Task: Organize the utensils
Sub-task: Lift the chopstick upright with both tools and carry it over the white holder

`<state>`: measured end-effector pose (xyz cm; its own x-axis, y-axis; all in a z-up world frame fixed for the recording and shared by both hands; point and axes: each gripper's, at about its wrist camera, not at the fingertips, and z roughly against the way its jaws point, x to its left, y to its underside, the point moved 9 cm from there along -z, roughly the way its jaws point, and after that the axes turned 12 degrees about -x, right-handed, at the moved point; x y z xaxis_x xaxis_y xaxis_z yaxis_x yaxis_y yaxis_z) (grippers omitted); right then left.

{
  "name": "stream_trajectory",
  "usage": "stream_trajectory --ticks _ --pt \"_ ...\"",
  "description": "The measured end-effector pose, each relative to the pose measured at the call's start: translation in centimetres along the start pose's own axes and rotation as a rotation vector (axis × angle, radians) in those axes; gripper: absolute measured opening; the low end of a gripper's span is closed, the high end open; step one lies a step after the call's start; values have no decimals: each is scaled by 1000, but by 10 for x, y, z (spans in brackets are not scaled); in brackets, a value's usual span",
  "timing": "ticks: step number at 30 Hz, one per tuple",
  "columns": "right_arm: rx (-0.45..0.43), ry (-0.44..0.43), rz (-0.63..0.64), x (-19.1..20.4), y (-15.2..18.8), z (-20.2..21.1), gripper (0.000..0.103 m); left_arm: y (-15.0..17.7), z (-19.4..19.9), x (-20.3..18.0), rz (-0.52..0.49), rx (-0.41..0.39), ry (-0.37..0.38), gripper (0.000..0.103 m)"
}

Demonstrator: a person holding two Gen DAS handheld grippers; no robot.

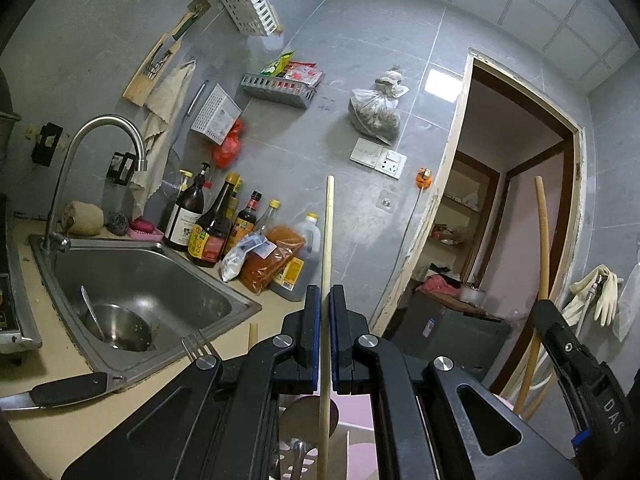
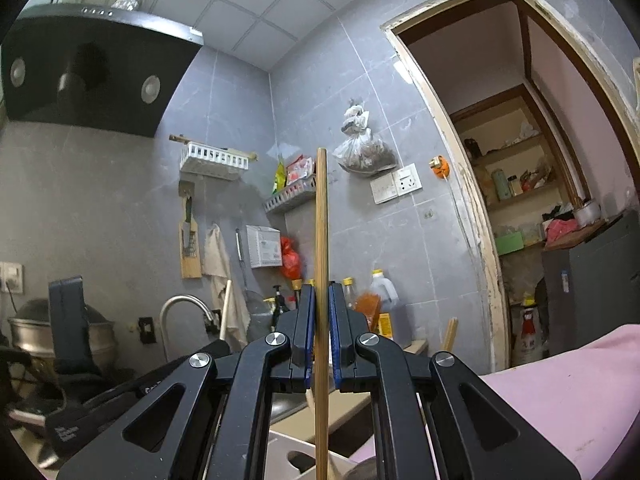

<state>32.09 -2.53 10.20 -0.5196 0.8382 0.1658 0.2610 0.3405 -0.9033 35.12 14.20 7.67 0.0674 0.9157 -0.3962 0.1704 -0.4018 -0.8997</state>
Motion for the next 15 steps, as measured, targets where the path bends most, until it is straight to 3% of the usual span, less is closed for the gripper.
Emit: stream_trajectory --ticks 9,15 --pt "11 25 44 -2 13 -1 5 8 3 0 -11 8 -1 2" --pt "37 29 65 -1 20 3 6 18 6 -8 -80 43 31 2"
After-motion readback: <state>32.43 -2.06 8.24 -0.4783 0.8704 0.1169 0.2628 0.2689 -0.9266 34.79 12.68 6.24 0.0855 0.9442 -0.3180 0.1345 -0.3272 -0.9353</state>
